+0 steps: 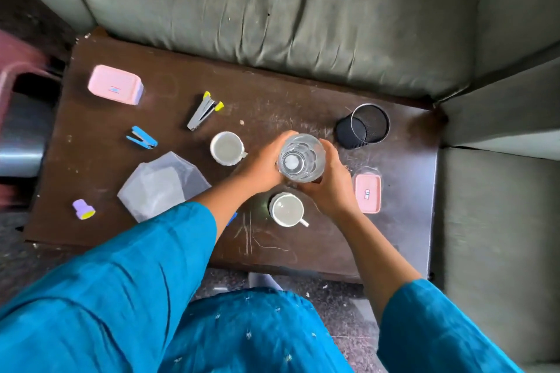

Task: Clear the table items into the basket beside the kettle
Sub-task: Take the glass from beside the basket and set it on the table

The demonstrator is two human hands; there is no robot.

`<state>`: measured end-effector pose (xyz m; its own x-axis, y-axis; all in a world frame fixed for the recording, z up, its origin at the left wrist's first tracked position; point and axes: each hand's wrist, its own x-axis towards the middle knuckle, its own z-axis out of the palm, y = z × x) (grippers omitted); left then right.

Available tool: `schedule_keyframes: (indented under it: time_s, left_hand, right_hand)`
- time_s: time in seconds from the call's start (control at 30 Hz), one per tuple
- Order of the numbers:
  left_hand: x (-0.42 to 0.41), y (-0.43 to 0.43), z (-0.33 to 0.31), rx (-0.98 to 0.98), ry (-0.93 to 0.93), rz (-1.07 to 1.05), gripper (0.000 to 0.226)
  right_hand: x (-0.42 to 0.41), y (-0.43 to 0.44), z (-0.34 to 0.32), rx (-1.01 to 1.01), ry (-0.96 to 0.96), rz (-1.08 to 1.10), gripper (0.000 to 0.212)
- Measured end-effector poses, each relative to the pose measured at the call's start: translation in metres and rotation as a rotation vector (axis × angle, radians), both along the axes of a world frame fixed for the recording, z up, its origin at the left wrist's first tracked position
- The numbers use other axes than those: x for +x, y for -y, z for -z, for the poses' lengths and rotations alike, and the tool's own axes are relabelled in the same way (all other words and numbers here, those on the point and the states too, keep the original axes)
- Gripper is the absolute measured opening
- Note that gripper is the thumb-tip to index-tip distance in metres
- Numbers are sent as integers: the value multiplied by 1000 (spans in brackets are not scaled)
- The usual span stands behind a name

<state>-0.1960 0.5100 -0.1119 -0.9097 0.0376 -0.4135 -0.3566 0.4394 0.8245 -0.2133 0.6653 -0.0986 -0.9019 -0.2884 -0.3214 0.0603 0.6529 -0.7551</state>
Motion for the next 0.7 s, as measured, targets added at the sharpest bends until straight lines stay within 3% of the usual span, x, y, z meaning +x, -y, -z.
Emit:
schedule_keyframes:
  time_s: [0.27,0.47,0.7]
  left_hand:
    - [-10,-8,41,-96,72,82,75]
    - [-13,-4,51,-64,111,133,75]
    - [-18,-1,66,-72,135,163,73]
  right_hand:
    - [-10,-14,39,3,26,-22,72]
    - [-14,-15,53,25,8,-53,64]
    - [-14,-19,67,74,-2,-52,71]
